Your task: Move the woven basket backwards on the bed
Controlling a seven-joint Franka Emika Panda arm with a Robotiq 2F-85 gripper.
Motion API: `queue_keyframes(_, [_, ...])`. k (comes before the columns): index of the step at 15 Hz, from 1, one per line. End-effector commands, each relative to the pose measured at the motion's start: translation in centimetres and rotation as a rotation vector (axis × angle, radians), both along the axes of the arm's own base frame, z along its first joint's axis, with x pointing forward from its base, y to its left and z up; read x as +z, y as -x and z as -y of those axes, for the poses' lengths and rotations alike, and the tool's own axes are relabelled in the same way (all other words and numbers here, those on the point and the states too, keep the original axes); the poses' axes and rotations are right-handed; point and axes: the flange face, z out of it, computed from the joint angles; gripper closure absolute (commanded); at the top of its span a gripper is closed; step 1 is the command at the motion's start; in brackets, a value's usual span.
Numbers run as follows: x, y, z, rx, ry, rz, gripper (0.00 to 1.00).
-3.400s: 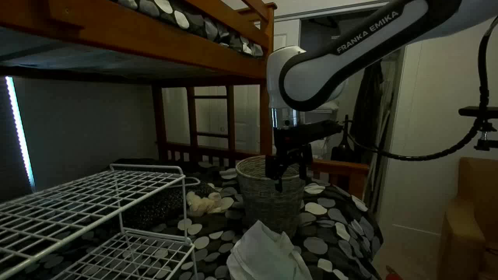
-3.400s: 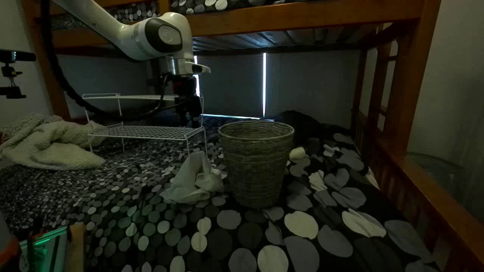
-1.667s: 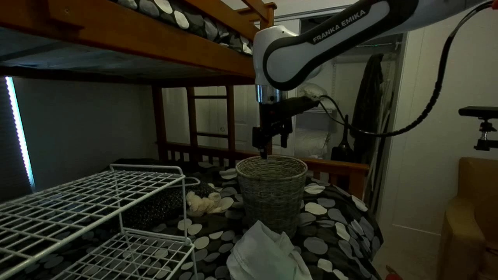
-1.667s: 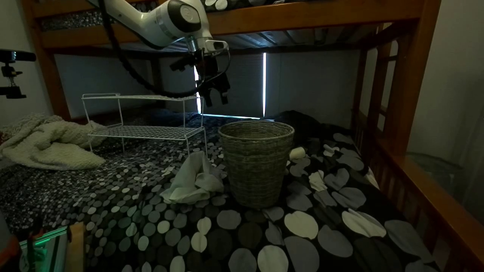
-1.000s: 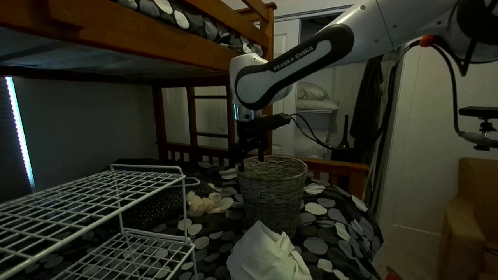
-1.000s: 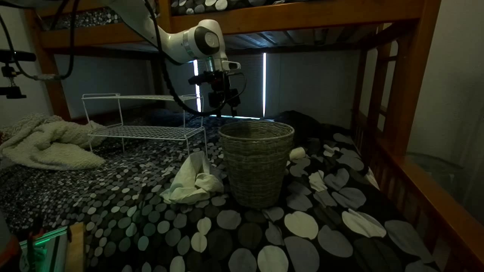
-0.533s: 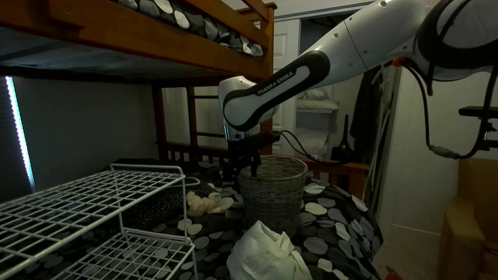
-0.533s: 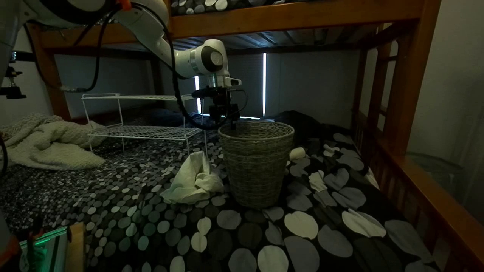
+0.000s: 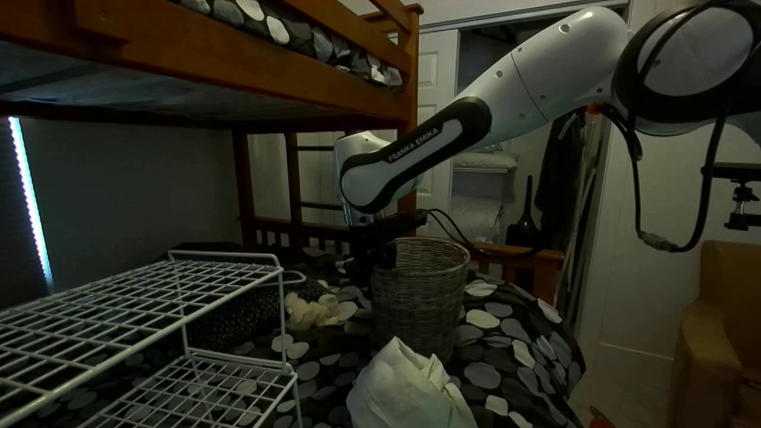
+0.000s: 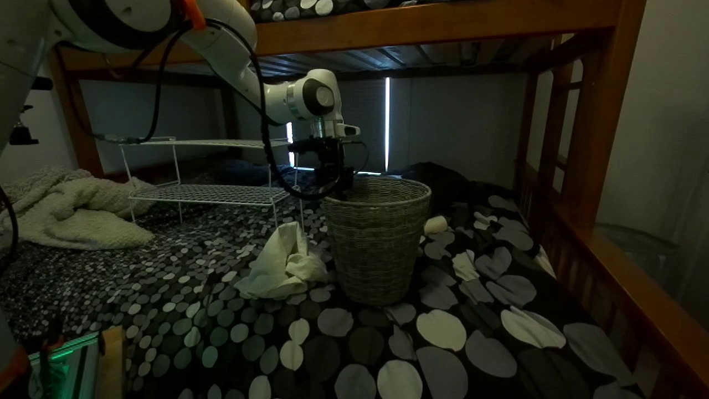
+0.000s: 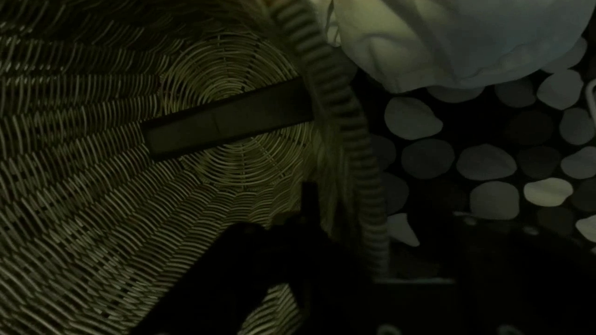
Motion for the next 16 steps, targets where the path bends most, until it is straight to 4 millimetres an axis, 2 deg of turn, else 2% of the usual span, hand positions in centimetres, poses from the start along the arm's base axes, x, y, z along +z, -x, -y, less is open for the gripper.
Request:
queue_keyframes(1, [0.0,-0.1,0.4,-0.010,0.005,-0.012,0.77])
queue_keyframes(4, [-0.3,-0.1,0.6,0.001,0.004,-0.024,1.00])
queue_keyframes(6, [-0.5,-0.1,0.6,0.000,0.004,-0.031,1.00])
queue_keyframes(7, [0.0,-0.1,0.6,-0.002,0.022,-0.014,0.98])
queue_keyframes(13, [4.4,-1.0,2.1,0.060,0.218,0.136,0.98])
queue_keyframes(16, [5.7,-1.8,2.4,0.099,0.316,0.196,0.98])
